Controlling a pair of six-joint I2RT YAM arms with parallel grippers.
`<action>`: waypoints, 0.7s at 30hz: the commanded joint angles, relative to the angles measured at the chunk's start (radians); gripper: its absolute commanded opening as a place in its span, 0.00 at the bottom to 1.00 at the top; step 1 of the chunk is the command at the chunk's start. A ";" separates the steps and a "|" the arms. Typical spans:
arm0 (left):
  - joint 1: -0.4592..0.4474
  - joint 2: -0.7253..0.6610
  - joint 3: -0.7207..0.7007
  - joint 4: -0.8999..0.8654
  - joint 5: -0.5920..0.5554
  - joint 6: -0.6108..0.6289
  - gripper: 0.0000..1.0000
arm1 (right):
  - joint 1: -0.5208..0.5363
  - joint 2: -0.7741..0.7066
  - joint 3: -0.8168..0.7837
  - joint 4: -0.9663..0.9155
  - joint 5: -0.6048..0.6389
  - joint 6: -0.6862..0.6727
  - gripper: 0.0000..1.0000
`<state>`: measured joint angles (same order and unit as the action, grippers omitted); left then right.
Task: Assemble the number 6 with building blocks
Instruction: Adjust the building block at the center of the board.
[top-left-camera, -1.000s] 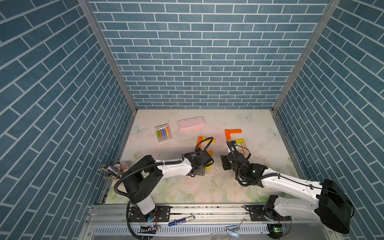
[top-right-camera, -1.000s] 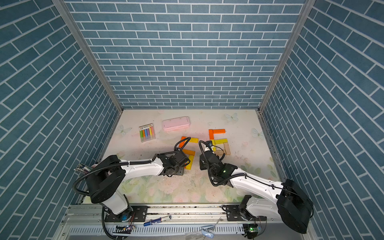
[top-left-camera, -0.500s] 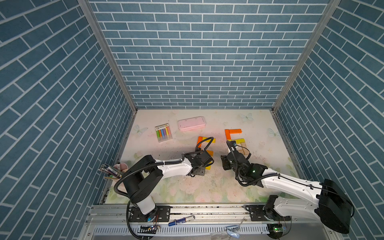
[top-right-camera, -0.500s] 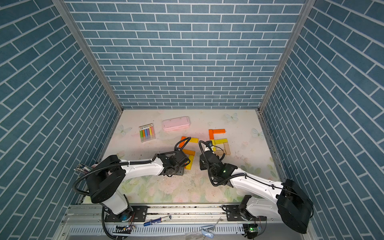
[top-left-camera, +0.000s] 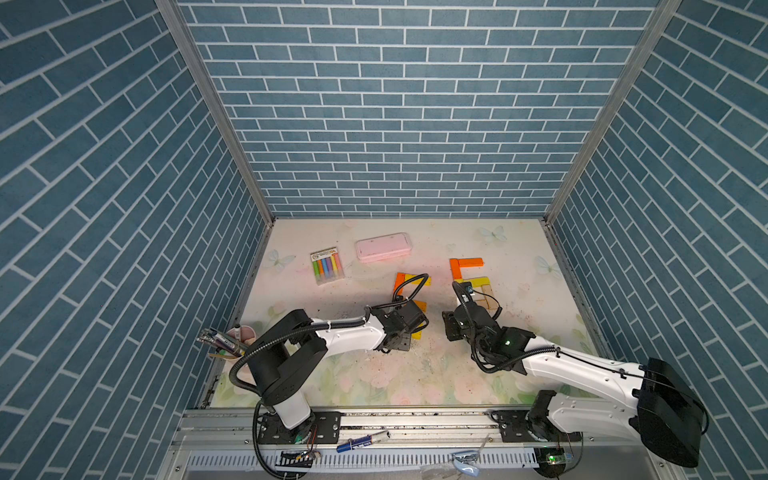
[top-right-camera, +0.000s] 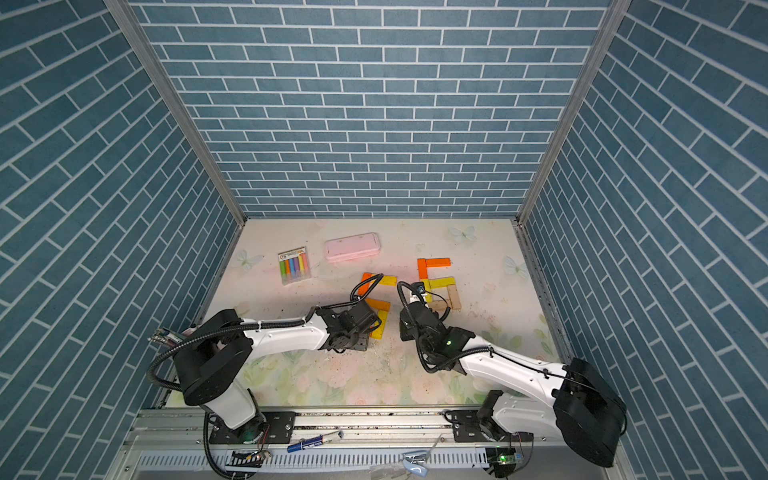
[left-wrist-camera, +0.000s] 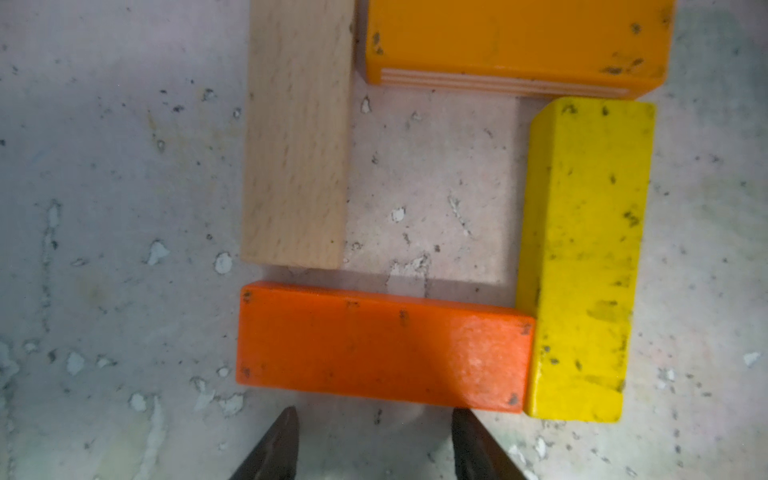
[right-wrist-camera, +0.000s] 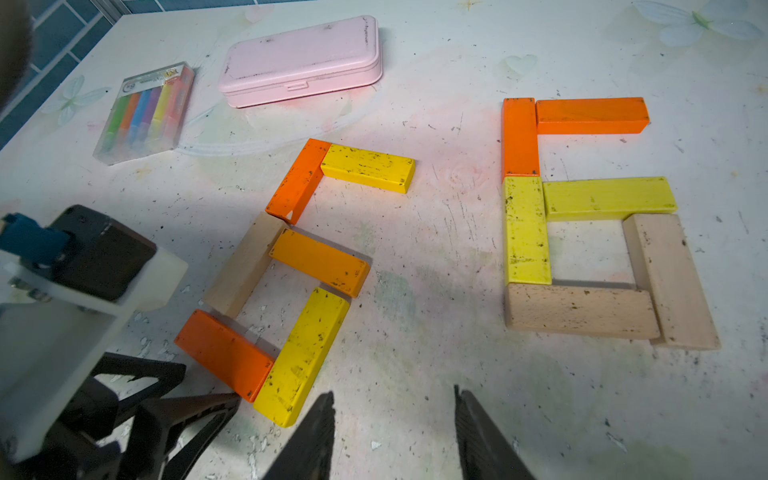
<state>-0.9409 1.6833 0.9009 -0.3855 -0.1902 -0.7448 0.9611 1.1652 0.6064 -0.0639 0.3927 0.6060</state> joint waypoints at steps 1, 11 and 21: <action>-0.001 0.036 0.004 -0.019 0.019 0.006 0.59 | -0.002 -0.011 0.000 -0.016 0.020 0.028 0.48; 0.008 0.031 -0.002 -0.016 0.021 0.025 0.59 | -0.002 -0.005 0.000 -0.013 0.016 0.029 0.48; 0.019 0.031 -0.002 -0.006 0.028 0.041 0.59 | -0.002 -0.004 -0.001 -0.013 0.015 0.031 0.48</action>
<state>-0.9318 1.6844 0.9012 -0.3828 -0.1814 -0.7048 0.9611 1.1656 0.6064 -0.0669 0.3923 0.6060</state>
